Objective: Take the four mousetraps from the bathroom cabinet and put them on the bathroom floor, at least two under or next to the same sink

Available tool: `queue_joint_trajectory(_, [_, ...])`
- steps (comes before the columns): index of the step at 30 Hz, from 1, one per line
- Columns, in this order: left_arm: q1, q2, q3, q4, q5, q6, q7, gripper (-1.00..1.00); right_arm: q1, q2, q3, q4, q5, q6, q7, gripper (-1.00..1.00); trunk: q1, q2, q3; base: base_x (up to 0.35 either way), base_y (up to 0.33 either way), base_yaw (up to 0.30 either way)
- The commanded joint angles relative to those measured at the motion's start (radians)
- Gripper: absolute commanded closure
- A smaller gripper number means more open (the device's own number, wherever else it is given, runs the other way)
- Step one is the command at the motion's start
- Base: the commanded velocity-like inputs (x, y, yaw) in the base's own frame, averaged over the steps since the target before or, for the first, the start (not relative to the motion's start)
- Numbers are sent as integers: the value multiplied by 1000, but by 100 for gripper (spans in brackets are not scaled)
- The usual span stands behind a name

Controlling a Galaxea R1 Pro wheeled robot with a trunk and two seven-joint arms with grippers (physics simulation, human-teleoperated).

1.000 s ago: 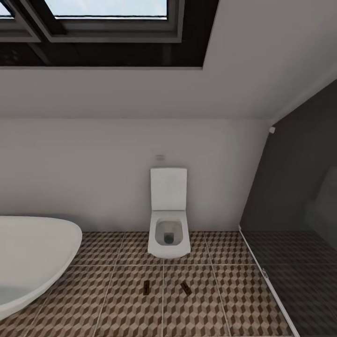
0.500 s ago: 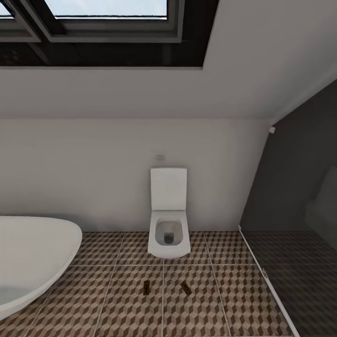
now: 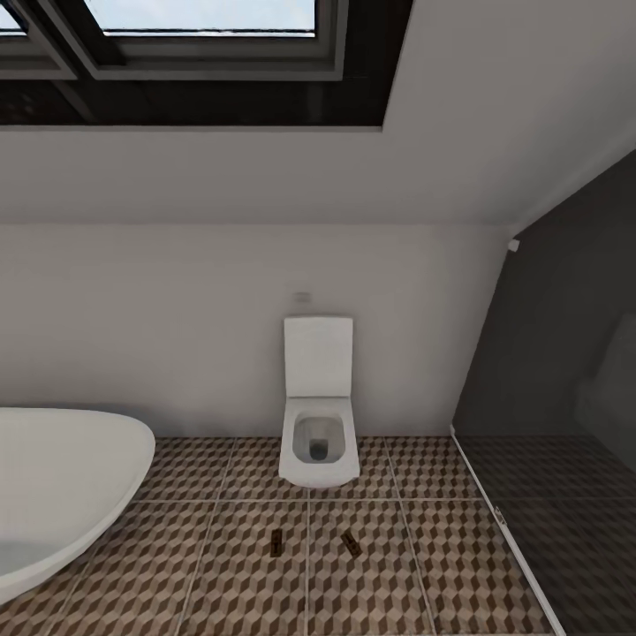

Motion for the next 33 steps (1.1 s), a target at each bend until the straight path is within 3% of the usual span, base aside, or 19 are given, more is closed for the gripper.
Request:
queue_joint_trajectory(1, [-2, 0, -6, 3, 8, -5, 2, -100, -1, 0, -3, 1, -6, -1, -3, -100, 1, -2, -2, 0, 0, 0])
queue_joint_trajectory(21, [-1, -3, 2, 2, 11, -4, 2, -100, 0, 16, -2, -5, -12, 8, -22, -100, 1, -2, -2, 0, 0, 0])
queue_joint_trajectory(33, [-1, -3, 2, 0, 11, -6, 1, -100, 0, 15, -3, -21, -13, -37, -20, -100, 1, -2, -2, 0, 0, 0])
